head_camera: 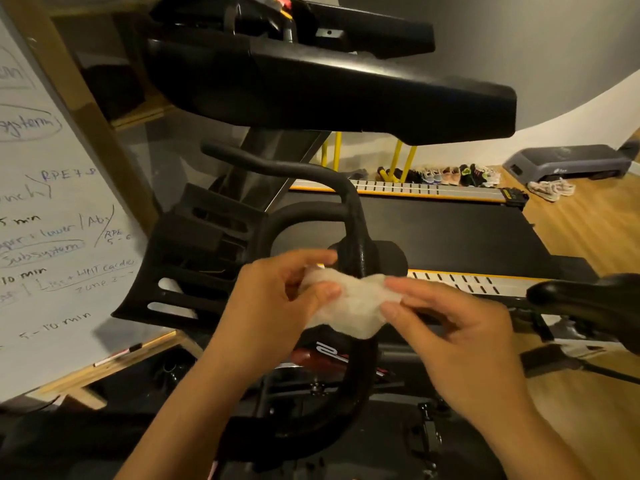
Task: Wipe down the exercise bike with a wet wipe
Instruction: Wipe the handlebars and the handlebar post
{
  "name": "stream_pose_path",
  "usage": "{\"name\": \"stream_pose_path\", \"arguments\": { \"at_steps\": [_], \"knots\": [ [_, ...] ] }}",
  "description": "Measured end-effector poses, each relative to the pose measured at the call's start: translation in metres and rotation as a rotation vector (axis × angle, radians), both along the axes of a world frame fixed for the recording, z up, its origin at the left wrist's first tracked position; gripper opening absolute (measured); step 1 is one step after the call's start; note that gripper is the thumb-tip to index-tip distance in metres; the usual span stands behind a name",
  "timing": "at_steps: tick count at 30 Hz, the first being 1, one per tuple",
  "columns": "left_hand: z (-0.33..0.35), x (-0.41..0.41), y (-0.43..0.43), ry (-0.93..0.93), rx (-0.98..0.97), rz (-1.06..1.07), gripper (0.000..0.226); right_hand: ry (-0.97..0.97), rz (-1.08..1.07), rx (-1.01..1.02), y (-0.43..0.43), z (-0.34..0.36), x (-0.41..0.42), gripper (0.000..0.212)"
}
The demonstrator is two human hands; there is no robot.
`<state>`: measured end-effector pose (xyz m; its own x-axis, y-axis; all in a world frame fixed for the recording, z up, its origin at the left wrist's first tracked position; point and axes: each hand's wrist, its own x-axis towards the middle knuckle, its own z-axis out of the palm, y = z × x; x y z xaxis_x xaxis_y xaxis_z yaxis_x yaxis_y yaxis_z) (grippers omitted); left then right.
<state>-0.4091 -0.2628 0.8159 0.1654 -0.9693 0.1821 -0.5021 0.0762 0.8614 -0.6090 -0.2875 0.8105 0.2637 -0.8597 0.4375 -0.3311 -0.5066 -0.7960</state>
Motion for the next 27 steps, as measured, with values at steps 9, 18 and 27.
{"name": "stream_pose_path", "arguments": {
  "at_steps": [9,18,27],
  "knots": [
    [-0.003,-0.041,-0.087,-0.084,0.064,0.149,0.015,-0.205,-0.338,0.251,-0.073,-0.015,0.035,0.008],
    [-0.030,-0.051,-0.133,-0.771,0.240,0.169,0.025,0.614,-0.287,0.016,-0.130,-0.045,0.050,0.020],
    [-0.018,-0.038,-0.163,-0.698,0.269,0.174,0.035,0.584,-0.255,0.150,-0.185,-0.033,0.064,0.021]
  ]
}}
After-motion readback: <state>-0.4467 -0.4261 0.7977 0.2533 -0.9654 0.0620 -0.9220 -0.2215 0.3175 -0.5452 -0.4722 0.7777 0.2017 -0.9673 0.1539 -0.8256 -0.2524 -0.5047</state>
